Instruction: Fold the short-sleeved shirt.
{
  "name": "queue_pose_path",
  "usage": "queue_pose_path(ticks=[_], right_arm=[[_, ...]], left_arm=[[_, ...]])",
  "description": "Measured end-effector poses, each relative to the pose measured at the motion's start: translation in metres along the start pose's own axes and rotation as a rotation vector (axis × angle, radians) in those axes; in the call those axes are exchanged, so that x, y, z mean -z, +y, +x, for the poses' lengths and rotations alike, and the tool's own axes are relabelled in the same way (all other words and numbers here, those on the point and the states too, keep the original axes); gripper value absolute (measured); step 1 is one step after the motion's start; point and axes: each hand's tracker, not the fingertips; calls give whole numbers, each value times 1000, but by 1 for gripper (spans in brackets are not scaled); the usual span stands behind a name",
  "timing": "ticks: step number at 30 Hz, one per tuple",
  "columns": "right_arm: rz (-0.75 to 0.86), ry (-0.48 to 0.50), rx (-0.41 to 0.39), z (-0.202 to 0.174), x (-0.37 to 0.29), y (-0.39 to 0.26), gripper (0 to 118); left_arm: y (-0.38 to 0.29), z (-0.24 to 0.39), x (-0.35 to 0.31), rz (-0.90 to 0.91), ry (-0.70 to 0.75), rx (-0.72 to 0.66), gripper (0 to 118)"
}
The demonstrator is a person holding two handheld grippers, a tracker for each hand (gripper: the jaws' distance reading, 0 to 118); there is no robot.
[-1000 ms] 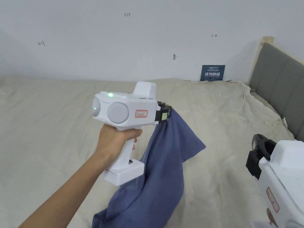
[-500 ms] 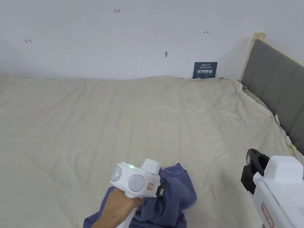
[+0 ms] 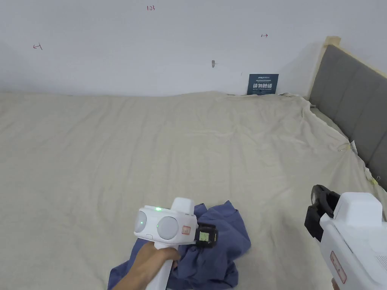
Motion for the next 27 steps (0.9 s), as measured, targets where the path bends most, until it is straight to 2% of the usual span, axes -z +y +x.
queue_pose_path(ticks=[1, 2, 9, 14, 20, 24, 25, 27], right_arm=[[6, 2, -2, 0, -1, 2, 0], [10, 5, -4, -1, -1, 4, 0], [52, 26, -11, 0, -1, 11, 0], [77, 36, -7, -1, -1, 14, 0], [93, 44, -8, -6, -2, 17, 0], [98, 45, -9, -9, -1, 17, 0], [99, 45, -8, -10, 0, 16, 0], [100, 45, -6, -9, 1, 16, 0]], left_arm=[[3, 0, -16, 59, 5, 5, 112], [5, 1, -33, 131, 15, 20, 112], [13, -6, -136, 456, 190, 57, 112], [4, -25, -172, 610, 373, 81, 107], [-20, -46, -192, 706, 461, 96, 66], [-34, -54, -196, 735, 456, 74, 9], [-36, -56, -196, 735, 453, 76, 0], [-39, -58, -194, 728, 466, 72, 0]])
